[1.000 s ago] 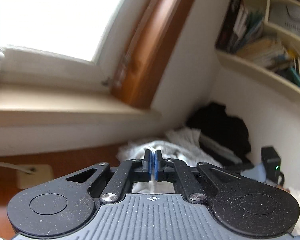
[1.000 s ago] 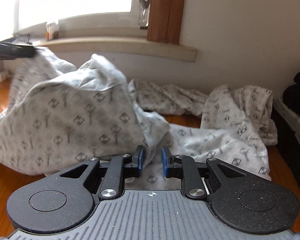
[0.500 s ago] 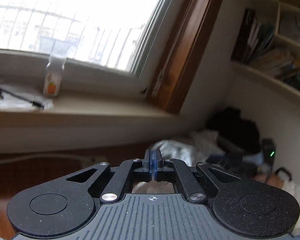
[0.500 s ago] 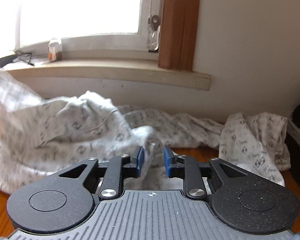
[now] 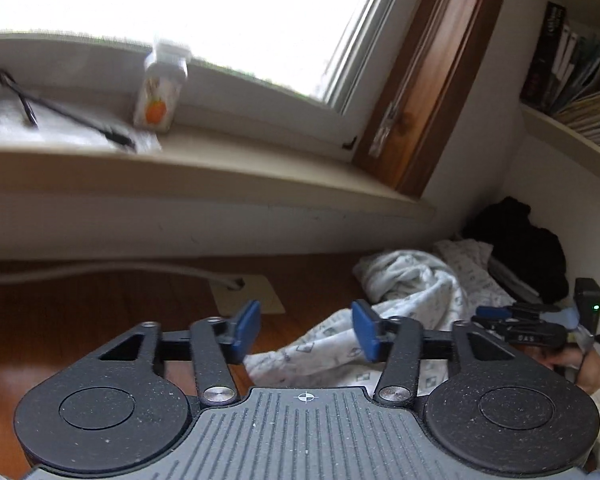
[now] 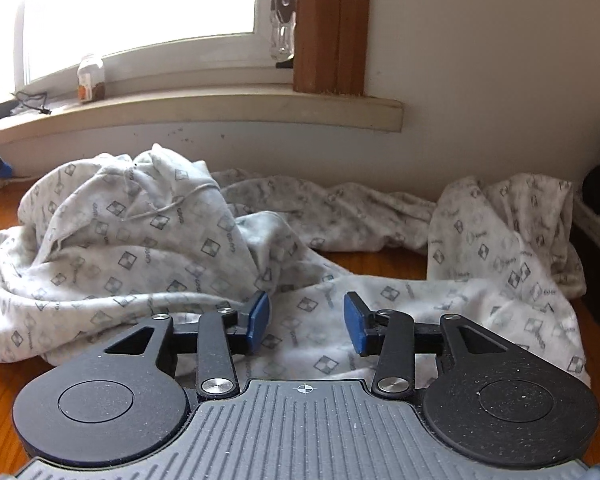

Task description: Fold clothes

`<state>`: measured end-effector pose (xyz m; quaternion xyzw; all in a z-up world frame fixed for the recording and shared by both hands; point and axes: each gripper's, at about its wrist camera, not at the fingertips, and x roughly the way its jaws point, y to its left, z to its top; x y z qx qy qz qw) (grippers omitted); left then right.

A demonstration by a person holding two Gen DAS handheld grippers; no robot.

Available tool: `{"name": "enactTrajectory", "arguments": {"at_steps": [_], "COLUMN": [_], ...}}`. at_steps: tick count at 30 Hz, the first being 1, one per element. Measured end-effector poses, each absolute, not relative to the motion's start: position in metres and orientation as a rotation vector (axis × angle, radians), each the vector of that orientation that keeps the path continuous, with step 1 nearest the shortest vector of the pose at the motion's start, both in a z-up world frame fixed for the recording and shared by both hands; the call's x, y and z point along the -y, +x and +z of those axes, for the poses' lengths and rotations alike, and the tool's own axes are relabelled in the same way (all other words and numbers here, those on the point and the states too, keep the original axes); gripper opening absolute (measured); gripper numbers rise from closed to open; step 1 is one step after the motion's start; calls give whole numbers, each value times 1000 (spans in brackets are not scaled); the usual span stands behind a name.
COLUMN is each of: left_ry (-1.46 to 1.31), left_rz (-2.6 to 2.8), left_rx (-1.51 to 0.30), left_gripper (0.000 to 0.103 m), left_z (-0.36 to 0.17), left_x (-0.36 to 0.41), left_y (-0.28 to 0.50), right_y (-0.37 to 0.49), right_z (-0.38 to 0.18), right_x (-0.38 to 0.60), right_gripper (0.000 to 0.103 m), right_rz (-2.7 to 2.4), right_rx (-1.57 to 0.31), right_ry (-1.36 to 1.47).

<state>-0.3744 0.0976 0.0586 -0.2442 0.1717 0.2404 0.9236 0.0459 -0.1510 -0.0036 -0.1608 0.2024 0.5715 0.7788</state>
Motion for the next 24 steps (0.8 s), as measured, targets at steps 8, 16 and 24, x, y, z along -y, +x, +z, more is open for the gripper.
{"name": "enactTrajectory", "arguments": {"at_steps": [8, 16, 24], "left_ry": [-550, -516, -493], "left_rz": [455, 412, 397], "left_rx": [-440, -524, -540], "left_gripper": [65, 65, 53], "left_z": [39, 29, 24], "left_x": [-123, -99, -73], "left_y": [-328, -309, -314], "right_y": [51, 18, -13], "right_z": [30, 56, 39], "right_x": [130, 47, -2], "right_gripper": [43, 53, 51], "right_rz": [1267, 1457, 1475], "right_rx": [-415, -479, -551], "right_ry": [-304, -332, -502]}}
